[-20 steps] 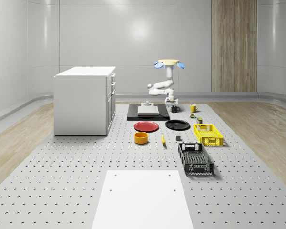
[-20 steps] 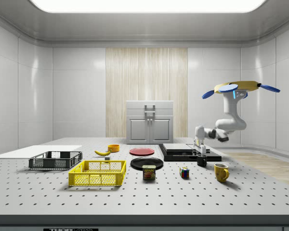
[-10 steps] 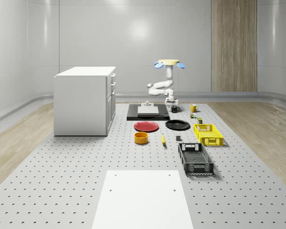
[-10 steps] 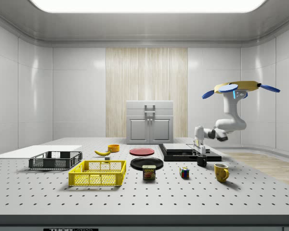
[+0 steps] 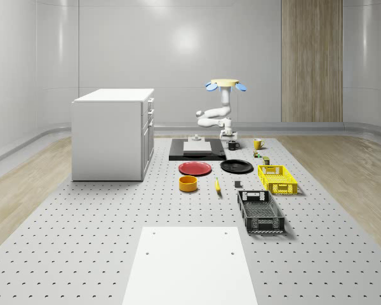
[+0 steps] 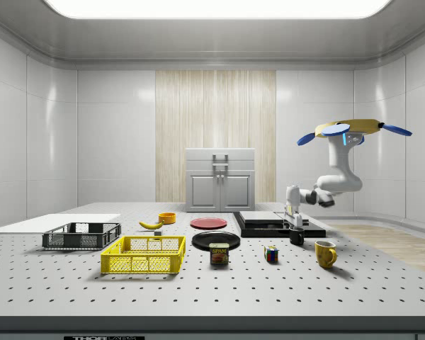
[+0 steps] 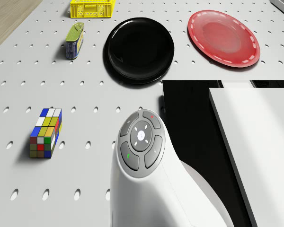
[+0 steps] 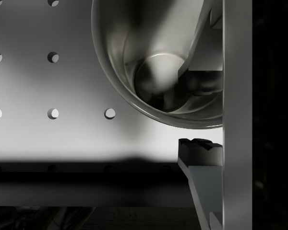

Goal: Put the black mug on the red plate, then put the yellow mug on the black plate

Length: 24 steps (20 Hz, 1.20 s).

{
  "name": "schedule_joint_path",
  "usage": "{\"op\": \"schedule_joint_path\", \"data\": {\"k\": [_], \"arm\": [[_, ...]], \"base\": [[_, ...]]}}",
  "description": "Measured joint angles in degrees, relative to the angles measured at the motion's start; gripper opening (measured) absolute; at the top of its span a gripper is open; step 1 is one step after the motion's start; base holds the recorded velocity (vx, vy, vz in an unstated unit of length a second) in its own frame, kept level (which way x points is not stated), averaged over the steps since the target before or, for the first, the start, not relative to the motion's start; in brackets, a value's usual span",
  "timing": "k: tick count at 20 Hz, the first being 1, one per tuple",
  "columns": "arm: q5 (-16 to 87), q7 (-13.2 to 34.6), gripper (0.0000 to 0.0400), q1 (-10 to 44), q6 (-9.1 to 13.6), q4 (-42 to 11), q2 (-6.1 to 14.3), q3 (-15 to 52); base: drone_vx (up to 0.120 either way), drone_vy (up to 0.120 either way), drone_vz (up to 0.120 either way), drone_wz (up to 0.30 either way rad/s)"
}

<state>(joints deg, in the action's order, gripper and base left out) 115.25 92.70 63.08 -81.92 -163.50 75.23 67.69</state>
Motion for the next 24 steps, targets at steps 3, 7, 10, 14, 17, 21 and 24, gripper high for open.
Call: {"op": "schedule_joint_path", "data": {"k": [3,7,10,14,17,21,24], "arm": [[-1.5,0.3,0.0117,0.2,0.4,-0.3,0.2,1.5],[-4.5,1.0,0.0113,0.6,1.3,-0.9,0.2,4.6],[-6.3,1.4,0.0111,0.9,1.6,-1.2,0.5,6.3],[-7.7,1.7,0.0110,1.2,1.4,-1.3,1.0,7.6],[-8.3,1.9,0.0110,1.4,1.1,-1.4,1.5,8.2],[-8.9,2.1,0.0110,1.7,0.6,-1.3,2.2,8.6],[-9.2,2.3,0.0110,1.8,0.1,-1.3,2.7,8.8]], "base": [[0.000,0.000,0.000,0.000],[0.000,0.000,0.110,0.000],[0.000,0.000,0.120,0.000],[0.110,-0.090,0.120,0.000],[0.120,-0.120,0.107,0.000],[0.120,-0.120,0.000,0.000],[0.120,-0.120,0.000,0.000]]}}
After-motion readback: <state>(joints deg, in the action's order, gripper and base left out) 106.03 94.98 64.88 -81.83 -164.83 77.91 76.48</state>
